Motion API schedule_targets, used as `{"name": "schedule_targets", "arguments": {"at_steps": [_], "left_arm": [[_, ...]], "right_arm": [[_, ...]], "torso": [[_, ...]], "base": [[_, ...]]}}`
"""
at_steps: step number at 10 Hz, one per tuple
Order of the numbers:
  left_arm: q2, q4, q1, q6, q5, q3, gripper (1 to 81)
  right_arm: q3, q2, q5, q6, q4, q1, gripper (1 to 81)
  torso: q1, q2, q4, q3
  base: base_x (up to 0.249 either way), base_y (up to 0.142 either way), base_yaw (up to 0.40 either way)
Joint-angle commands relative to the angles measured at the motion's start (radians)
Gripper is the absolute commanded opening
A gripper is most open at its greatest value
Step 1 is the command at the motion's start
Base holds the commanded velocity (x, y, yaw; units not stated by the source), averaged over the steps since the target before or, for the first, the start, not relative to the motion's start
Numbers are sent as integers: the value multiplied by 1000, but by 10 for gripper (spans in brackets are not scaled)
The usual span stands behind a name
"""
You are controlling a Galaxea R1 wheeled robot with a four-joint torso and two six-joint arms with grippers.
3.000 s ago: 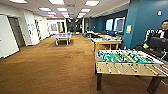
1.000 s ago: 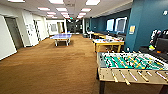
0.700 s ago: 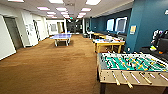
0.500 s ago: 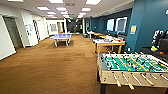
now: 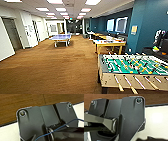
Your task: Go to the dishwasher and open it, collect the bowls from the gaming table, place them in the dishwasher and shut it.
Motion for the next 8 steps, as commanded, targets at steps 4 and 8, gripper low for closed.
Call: {"name": "schedule_targets", "arguments": {"at_steps": [4, 8], "left_arm": [[-16, -2, -50, -2, 53, -6, 811], [-16, -2, -50, -2, 53, -6, 811]], "right_arm": [[3, 12, -44, -3, 7, 44, 811], [1, 13, -44, -2, 7, 44, 811]], "torso": [[-2, -1, 0, 1], [-2, 0, 0, 0]], "base": [[142, 0, 0], [142, 0, 0]]}}
